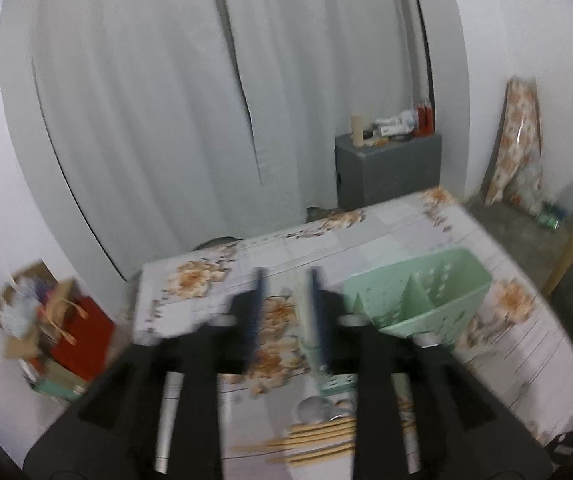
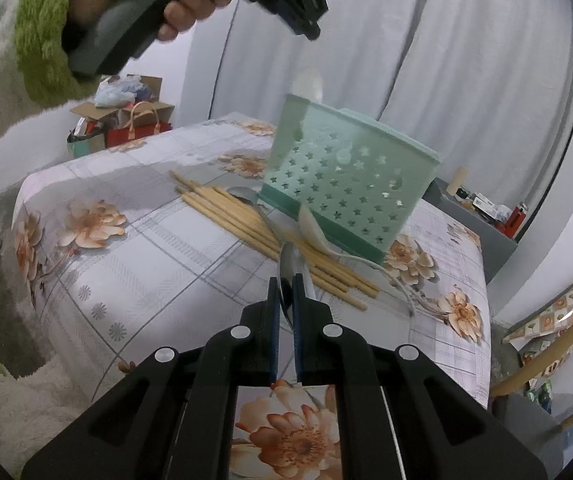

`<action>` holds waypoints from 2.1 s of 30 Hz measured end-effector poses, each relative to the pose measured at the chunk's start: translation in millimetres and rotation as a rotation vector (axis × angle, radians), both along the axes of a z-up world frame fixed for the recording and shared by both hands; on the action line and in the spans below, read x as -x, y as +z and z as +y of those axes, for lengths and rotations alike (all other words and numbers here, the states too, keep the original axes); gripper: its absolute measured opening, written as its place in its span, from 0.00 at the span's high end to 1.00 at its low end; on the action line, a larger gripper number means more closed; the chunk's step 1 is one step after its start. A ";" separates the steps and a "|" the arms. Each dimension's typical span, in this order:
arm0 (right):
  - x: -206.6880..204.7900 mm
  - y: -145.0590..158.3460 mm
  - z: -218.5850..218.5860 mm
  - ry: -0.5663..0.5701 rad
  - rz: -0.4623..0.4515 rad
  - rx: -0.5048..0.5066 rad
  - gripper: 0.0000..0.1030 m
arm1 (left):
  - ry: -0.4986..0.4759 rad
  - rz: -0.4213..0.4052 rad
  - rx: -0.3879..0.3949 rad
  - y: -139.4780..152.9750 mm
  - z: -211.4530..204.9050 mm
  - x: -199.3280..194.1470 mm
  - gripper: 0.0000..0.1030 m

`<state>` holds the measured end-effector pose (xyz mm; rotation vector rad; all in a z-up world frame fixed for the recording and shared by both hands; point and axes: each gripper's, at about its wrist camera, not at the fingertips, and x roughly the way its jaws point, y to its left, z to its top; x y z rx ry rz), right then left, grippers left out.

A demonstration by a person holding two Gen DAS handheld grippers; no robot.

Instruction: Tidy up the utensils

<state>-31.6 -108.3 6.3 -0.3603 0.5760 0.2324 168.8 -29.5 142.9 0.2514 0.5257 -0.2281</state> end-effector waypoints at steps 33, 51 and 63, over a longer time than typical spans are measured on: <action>-106.6 209.4 -111.8 0.172 -0.188 -0.700 0.96 | 0.163 0.287 0.368 -163.0 50.8 82.2 0.22; -190.8 89.2 -95.3 0.023 0.068 -0.576 0.93 | 0.217 0.339 0.440 -194.6 56.2 91.0 0.16; -146.3 101.6 -134.1 -0.059 -0.032 -0.622 0.52 | 0.220 0.323 0.462 -195.9 59.4 92.7 0.08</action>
